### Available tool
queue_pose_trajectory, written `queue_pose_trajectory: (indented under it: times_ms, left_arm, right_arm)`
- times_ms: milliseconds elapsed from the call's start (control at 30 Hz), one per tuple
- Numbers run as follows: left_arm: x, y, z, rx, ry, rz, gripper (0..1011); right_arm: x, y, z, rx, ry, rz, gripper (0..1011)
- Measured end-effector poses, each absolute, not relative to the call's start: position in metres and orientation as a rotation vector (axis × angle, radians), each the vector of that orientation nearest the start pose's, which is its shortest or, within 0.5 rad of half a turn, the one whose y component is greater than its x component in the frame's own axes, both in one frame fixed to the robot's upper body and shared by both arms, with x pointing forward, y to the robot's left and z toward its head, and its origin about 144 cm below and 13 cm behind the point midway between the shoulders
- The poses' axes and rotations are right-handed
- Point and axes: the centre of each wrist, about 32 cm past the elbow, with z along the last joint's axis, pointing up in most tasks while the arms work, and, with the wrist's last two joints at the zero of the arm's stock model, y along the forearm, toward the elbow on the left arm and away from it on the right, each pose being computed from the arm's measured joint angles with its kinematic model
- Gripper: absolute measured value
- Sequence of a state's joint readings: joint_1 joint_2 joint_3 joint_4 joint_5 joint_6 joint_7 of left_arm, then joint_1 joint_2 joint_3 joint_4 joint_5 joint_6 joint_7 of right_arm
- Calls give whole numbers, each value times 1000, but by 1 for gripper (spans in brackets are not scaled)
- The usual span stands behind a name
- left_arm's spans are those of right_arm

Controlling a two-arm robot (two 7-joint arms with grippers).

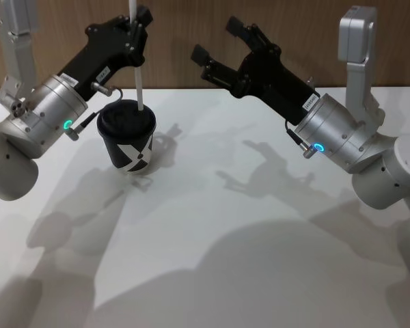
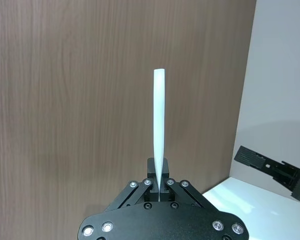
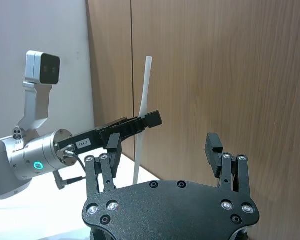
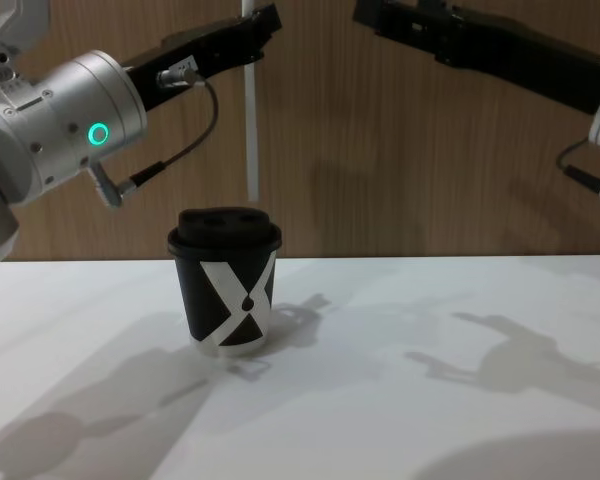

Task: Pick up the straw with one hand, pass it to the other hand, and insert it into the cup.

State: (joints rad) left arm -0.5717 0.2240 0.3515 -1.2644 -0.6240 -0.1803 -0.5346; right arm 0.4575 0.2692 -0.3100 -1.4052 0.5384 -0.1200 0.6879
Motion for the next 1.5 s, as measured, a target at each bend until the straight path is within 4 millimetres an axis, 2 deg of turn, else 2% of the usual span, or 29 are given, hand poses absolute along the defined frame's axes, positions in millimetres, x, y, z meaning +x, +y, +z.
queue_pose_trajectory:
  times_ms: [1500]
  left_arm:
    - [607, 213, 1248, -395, -135, 775, 5]
  right_arm:
    - [568, -226, 1251, 313, -187, -615, 1001]
